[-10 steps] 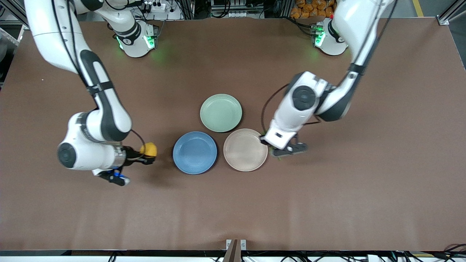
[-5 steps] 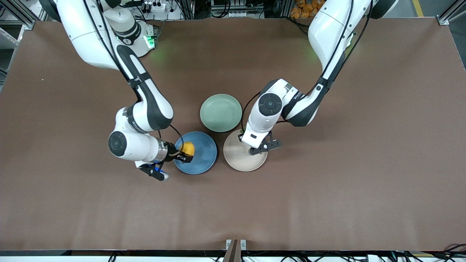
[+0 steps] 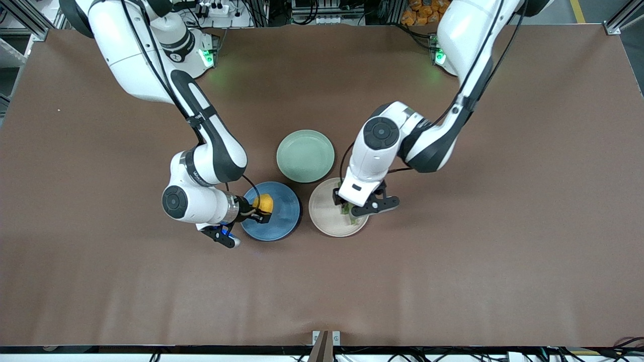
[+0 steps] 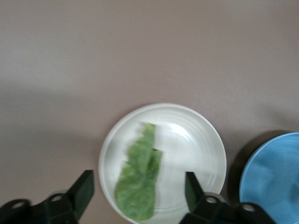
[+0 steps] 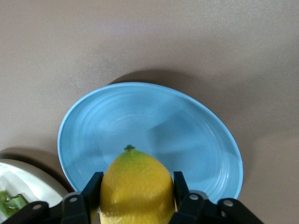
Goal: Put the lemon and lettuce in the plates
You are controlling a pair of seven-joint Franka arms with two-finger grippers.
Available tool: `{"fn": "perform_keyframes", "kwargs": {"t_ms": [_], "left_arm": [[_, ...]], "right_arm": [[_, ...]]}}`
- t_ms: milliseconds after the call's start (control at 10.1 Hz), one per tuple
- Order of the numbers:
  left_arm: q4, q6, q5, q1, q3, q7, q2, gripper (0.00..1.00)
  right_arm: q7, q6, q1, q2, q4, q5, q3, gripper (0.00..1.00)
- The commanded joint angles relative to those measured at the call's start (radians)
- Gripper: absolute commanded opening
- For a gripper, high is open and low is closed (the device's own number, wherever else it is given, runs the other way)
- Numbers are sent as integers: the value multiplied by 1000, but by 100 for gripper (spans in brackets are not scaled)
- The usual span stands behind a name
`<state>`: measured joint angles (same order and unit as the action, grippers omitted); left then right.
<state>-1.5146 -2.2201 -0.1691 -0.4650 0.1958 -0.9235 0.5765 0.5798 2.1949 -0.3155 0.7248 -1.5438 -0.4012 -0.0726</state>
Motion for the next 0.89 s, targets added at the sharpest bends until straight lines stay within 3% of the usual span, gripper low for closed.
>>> {"fn": "perform_keyframes", "kwargs": {"t_ms": [0,198,297,593,791], "left_arm": [[-27,135,-15,49,2,198,-143,100],[-27,271,-10,80,7,242,-240,100],[-26,336,-7,92,7,253,-286,100],[-25,473,75,204,7,453,-401,100],[-27,549,106,281,7,529,-472,100]], "right_arm": [[5,3,-5,1,8,-5,5,100],[0,-6,-1,-27,19,138,8,100],[-4,-15,19,-47,31,166,11,100],[-115,-142,114,-189,33,344,13,100],[-251,-268,192,-290,33,352,13,100]]}}
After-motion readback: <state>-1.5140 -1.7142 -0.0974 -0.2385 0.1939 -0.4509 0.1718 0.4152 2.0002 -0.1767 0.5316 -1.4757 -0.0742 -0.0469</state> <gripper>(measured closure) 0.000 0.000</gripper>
